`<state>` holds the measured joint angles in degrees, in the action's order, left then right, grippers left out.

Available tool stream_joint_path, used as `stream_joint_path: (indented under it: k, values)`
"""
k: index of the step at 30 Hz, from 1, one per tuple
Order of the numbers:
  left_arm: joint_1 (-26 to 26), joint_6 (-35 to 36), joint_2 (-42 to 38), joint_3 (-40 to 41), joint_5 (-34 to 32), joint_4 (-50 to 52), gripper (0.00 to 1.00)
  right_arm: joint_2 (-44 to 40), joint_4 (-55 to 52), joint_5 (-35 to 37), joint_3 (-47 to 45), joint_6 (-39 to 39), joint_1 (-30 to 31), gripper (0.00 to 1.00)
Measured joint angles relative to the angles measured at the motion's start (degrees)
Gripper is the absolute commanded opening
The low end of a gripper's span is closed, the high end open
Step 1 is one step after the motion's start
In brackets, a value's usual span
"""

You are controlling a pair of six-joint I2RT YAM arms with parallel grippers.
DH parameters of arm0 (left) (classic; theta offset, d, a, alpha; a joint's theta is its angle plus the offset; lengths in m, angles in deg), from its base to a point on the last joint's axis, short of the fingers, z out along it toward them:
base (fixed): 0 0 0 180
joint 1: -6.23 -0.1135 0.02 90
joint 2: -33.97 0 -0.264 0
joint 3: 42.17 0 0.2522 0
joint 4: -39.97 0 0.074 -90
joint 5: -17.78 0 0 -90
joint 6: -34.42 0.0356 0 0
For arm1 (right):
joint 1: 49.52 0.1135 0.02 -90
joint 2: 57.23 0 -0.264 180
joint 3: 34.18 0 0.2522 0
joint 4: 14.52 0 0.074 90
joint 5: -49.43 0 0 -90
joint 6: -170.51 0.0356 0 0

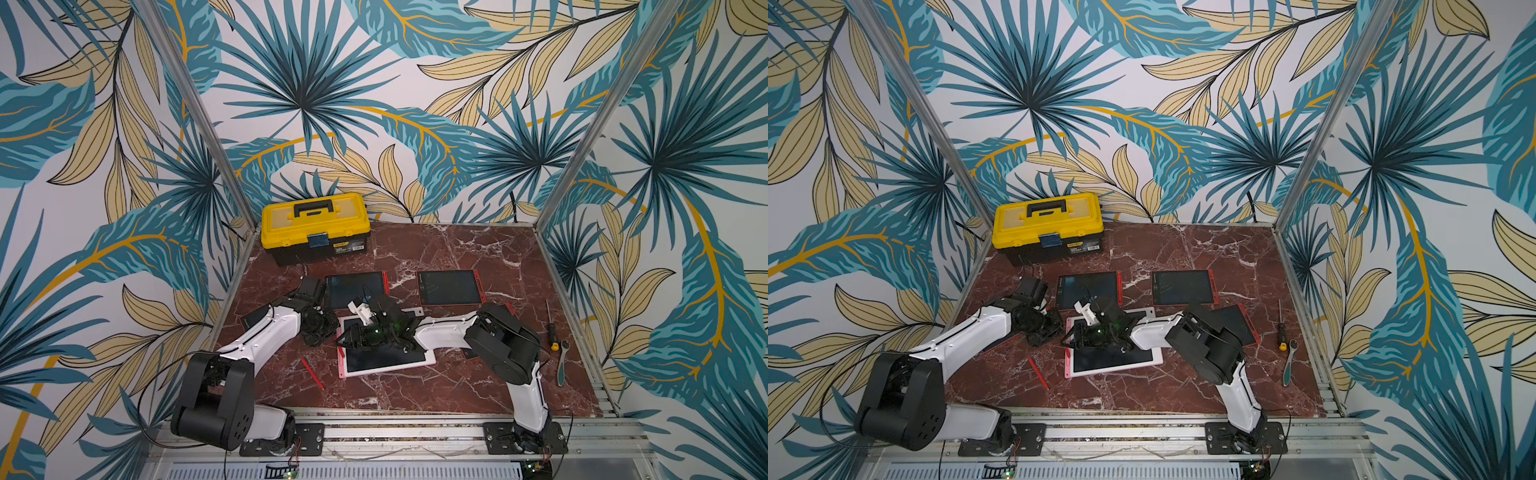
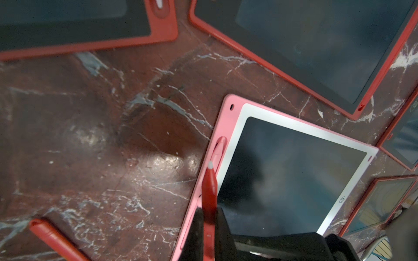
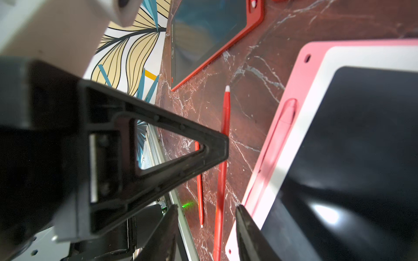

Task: Place the stylus back onto the writing tablet
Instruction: Pick up the stylus from the center of the board.

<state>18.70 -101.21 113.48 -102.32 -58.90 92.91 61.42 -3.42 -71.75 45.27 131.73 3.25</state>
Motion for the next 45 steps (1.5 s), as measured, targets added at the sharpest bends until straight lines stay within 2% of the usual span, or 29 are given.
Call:
stream_joint_path:
  k: [6, 15, 33, 36, 40, 45]
  values:
    - [-0.04, -0.02, 0.0, 0.0, 0.02, -0.02, 0.09, 1.77, 0.52, -0.2, 0.39, 0.74, 0.24, 0.36]
    - [-0.07, -0.02, 0.0, 0.0, 0.0, -0.02, 0.09, 1.97, 0.87, -0.2, 1.38, 1.53, 0.52, 0.21]
    - [-0.15, -0.24, -0.07, 0.0, 0.13, -0.02, 0.1, 2.47, 0.42, -0.07, 1.4, 1.9, 0.52, 0.06]
    - [-0.15, -0.2, -0.15, 0.0, 0.22, 0.0, 0.19, 2.47, 0.42, -0.09, 1.4, 1.97, 0.52, 0.03]
    - [-0.17, -0.39, -0.46, -0.2, 1.16, -0.02, 0.42, 2.4, 0.74, -0.15, 1.33, 1.95, 0.57, 0.02]
    - [-0.17, 0.0, -1.79, -2.4, 2.58, -0.13, 0.66, 0.44, 0.17, 0.57, -0.55, 1.92, 0.5, 0.02]
